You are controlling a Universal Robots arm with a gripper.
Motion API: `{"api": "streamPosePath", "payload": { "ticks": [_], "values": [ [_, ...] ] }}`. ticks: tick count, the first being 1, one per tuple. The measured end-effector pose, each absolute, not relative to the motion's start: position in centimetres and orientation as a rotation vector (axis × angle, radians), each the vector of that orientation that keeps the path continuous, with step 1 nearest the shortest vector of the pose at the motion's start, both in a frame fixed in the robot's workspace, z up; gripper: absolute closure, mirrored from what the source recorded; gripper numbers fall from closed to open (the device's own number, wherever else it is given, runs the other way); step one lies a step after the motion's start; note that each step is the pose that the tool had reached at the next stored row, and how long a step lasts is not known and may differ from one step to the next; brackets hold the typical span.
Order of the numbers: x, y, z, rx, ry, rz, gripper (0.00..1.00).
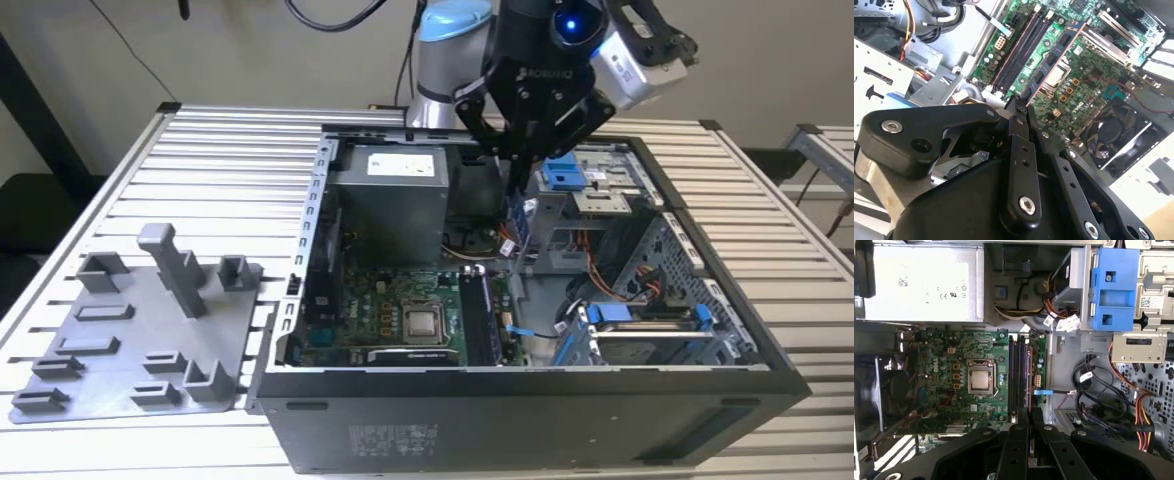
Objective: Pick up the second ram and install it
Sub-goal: 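Insert the second ram into the second slot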
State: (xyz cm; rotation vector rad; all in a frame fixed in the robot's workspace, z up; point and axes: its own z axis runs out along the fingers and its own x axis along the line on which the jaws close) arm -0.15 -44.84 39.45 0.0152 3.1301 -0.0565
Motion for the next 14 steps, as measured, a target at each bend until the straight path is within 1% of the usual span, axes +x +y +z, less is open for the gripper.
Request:
{"api": "streamPosePath", "payload": {
  "ticks": [3,6,12,14],
  "values": [
    [-0.15,-44.85,39.32,0.015,3.14,-0.05,0.86],
    [-0.15,-44.85,39.2,0.015,3.141,-0.018,0.86],
    [-0.15,-44.85,38.96,0.015,3.14,0.084,0.86],
    [-0.15,-44.84,38.96,0.015,3.14,0.093,0.86]
  ]
}}
